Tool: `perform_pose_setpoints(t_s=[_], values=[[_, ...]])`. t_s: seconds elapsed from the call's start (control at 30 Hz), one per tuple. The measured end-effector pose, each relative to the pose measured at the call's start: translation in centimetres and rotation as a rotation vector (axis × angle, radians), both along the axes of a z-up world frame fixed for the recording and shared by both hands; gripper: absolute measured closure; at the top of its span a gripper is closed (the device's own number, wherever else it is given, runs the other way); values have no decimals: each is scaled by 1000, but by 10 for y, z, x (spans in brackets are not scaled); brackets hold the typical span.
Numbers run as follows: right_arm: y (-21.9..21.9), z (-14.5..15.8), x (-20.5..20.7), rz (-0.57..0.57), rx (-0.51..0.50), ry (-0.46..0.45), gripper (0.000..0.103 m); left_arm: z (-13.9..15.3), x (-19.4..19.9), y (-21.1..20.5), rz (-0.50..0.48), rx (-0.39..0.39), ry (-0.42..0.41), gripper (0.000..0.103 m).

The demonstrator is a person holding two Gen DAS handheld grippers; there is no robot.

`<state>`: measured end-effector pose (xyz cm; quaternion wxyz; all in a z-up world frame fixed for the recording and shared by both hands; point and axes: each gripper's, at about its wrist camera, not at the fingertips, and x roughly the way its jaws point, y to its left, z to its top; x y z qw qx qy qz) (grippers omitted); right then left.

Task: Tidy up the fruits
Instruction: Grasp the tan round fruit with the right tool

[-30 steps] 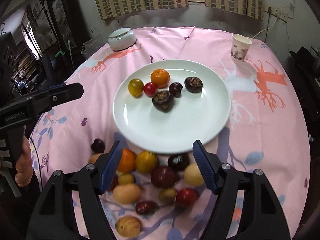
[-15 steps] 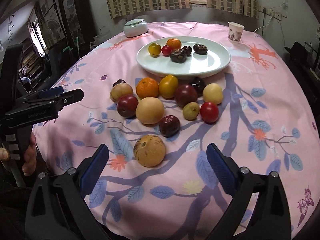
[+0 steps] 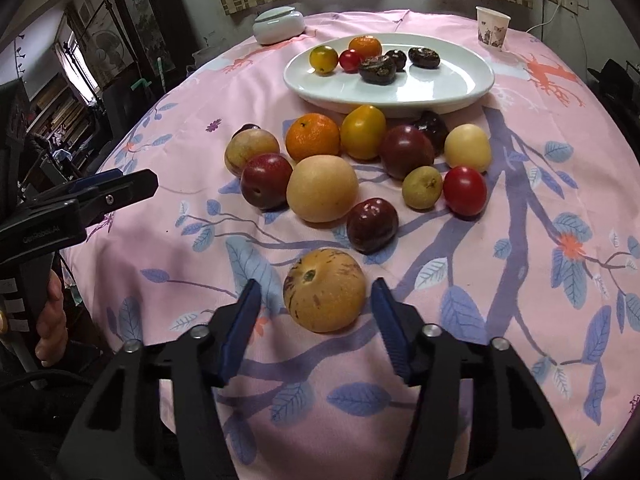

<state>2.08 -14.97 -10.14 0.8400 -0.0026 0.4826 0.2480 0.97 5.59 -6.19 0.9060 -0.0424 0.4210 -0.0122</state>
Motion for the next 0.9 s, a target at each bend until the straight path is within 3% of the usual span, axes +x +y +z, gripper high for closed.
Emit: perform_pose_setpoints(t_s=[0.27,0.43,0.53,0.63,0.7,0.73,0.83,0.9], values=[[-17,7,-2,-63,0,-12,63,-4,22,-14,-22,33,19,10],[-35,4,-6,-94,12,21,63,-31,47,-30,-27,152,109,10],[-39,5,-7,-93,32,26,63,-45,62,-37,-36,160,150,11],[-41,8,-10,-93,45,13,63,-47,73,-39,-57,101,157,31],[-43,8,-10,-96,53,13,63,-45,78,-45,-107,68,160,68],[-45,8,-10,-98,57,15,63,-44,79,-50,-129,55,160,76],[-48,7,-10,-104,69,26,63,-44,82,-55,-134,62,153,79],[-47,7,-10,-102,73,31,63,-45,90,-51,-135,23,170,80]])
